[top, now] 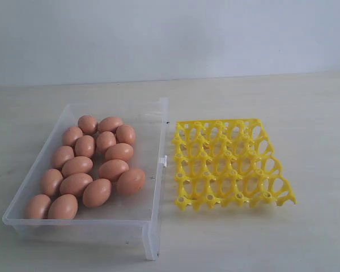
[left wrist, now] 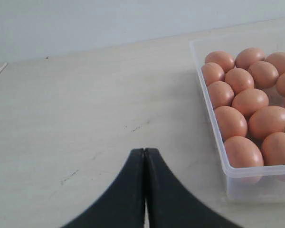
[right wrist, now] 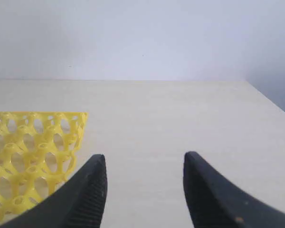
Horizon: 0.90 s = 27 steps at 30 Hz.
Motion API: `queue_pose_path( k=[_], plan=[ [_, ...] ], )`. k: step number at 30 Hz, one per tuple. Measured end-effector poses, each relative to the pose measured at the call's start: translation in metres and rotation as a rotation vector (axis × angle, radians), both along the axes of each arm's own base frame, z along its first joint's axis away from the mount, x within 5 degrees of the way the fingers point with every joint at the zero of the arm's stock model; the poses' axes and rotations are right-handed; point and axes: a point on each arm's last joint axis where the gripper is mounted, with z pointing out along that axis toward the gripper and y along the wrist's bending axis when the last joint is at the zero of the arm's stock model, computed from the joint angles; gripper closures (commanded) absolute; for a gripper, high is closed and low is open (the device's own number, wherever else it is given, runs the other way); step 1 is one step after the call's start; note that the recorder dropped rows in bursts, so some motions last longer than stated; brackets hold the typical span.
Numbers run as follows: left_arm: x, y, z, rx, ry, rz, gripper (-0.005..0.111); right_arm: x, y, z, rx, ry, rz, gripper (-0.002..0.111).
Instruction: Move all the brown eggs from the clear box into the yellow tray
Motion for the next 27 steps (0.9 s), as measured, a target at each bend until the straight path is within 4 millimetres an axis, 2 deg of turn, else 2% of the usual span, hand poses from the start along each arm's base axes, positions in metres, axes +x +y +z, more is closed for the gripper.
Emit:
queue_pose_path(
  k=[17,21,24,27],
  plan=[
    [0.000,0.000,0.000,0.000,0.000,0.000,0.107,-0.001,0.000,0.004,0.000,0.007,-0.004,0.060],
    [0.000,0.000,0.000,0.000,0.000,0.000,0.107,-0.003,-0.002,0.045,0.003,0.043,-0.019,0.060],
    [0.000,0.000,0.000,0.000,0.000,0.000,0.107,0.005,-0.003,0.083,0.005,0.094,-0.029,0.060],
    [0.000,0.000,0.000,0.000,0.000,0.000,0.107,0.015,-0.003,0.120,-0.018,0.071,-0.025,0.060]
  ],
)
